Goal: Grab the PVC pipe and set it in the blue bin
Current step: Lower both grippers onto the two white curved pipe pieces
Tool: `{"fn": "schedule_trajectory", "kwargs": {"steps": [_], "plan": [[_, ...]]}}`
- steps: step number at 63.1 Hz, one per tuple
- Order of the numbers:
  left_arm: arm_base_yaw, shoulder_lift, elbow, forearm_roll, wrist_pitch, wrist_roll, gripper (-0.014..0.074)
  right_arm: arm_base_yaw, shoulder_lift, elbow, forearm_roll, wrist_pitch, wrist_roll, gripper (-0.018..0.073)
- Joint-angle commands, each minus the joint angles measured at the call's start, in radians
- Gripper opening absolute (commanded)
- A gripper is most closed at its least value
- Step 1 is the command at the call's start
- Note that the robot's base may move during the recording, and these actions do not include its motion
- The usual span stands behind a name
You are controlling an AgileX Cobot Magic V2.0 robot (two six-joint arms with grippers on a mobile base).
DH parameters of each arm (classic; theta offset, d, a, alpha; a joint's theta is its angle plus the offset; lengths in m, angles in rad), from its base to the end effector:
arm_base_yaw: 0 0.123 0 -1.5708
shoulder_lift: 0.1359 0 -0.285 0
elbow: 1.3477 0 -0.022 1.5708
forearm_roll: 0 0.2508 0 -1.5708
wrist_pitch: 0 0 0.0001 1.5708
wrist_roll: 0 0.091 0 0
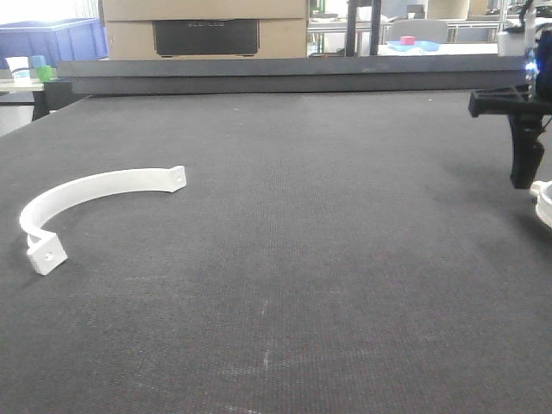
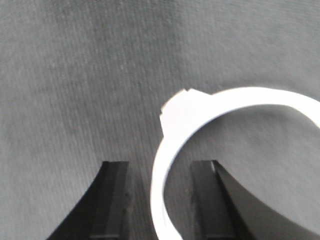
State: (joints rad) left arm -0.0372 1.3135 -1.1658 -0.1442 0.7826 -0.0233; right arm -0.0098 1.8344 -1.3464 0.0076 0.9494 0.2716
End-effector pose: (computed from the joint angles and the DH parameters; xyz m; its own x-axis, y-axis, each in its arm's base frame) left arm 0.2771 -0.0196 0.3453 -0.7500 -0.0971 -0.6543 0.0107 0.9873 -0.1587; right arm 0.3702 -0.0031 0.2191 -0.9365 0.2817 -0.2089 0.2740 0.9595 0.0654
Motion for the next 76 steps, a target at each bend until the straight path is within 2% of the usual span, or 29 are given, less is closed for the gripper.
{"fn": "schedule_trajectory", "kwargs": {"steps": [1, 37, 44, 60, 67, 76], "plan": [[0.002, 0.0, -0.001, -0.007, 0.0, -0.004, -0.0111, -0.007, 0.016, -0.008, 0.006, -0.035, 0.003, 0.018], [0.002, 0.0, -0.001, -0.007, 0.049, -0.004, -0.0111, -0.007, 0.061, -0.008, 0.006, 0.003, 0.044, 0.0176], [0.002, 0.0, -0.001, -0.007, 0.049, -0.004, -0.0111, -0.007, 0.061, -0.008, 0.006, 0.004, 0.044, 0.0105], [0.002, 0.0, -0.001, -0.007, 0.06, -0.004, -0.0111, -0.007, 0.061, -0.008, 0.006, 0.0, 0.044, -0.0165], [0.002, 0.0, -0.001, -0.007, 0.06, -0.004, -0.0111, -0.007, 0.043, -0.008, 0.006, 0.018, 0.039, -0.0168], [0.002, 0.0, -0.001, -0.006, 0.026, -0.004, -0.0111, -0.007, -0.024, -0.019, 0.006, 0.055, -0.018, -0.0168]]}}
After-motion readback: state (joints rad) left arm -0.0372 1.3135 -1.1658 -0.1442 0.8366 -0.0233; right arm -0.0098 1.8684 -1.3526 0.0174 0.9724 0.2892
